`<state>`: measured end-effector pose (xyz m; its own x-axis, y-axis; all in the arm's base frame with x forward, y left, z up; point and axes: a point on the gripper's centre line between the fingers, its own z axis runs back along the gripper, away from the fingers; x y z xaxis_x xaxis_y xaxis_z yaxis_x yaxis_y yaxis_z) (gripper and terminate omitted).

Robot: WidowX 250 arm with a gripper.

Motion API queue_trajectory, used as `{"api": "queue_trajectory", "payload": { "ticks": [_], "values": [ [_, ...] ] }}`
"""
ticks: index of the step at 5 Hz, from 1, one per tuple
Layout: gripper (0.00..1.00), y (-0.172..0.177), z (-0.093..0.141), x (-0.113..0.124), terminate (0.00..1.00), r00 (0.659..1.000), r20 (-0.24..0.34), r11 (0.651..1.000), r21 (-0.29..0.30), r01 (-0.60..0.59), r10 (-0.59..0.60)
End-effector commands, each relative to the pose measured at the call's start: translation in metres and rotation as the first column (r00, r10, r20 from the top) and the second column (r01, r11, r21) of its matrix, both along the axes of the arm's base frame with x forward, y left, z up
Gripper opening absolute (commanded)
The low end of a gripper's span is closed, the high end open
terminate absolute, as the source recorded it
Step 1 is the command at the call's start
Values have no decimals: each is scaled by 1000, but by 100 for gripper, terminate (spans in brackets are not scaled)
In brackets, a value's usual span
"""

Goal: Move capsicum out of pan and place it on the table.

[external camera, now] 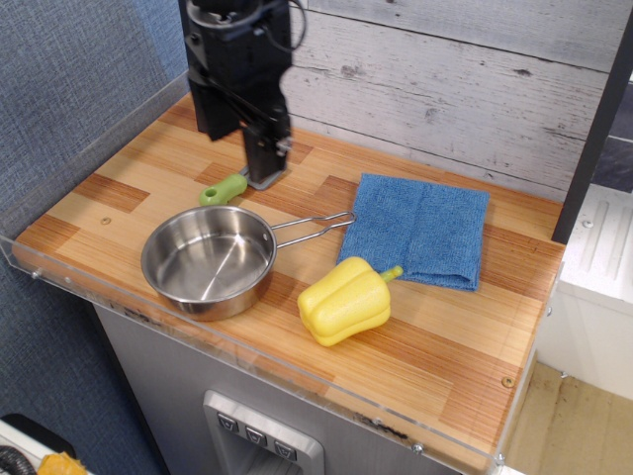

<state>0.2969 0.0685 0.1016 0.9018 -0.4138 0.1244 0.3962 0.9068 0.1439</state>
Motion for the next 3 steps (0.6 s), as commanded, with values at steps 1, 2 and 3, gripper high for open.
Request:
{"api": "queue_trajectory", "payload": {
  "ticks": [1, 2, 3],
  "values": [
    [100, 10, 13, 4, 0, 999, 27, 999, -1, 43, -43],
    [100, 10, 13, 4, 0, 999, 27, 999, -1, 43, -43],
    [100, 10, 13, 4, 100, 999, 27, 999, -1, 43, -43]
  ]
}}
